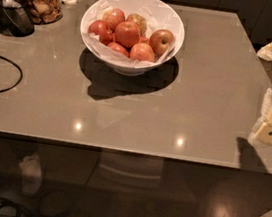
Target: Pick apple from white bowl
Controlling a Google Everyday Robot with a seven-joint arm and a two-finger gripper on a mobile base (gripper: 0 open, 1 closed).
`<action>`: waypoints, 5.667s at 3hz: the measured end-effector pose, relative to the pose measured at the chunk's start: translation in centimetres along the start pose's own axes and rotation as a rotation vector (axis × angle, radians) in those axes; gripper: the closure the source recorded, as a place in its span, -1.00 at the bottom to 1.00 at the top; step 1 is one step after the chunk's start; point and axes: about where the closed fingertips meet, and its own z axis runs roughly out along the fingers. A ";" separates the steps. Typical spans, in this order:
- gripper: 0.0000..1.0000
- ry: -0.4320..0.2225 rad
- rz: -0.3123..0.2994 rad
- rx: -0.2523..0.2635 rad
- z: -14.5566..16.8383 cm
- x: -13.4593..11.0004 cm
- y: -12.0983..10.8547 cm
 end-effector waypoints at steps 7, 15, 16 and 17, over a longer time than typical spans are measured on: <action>-1.00 -0.062 -0.062 0.034 1.2 -8.1 -11.1; -0.74 -0.079 -0.215 0.066 7.6 -20.1 -20.9; -0.74 -0.074 -0.229 0.068 8.0 -20.7 -21.5; -0.74 -0.071 -0.236 0.068 8.5 -21.1 -21.9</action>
Offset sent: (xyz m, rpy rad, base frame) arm 0.0549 0.0071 0.0053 -0.0628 0.0567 0.0614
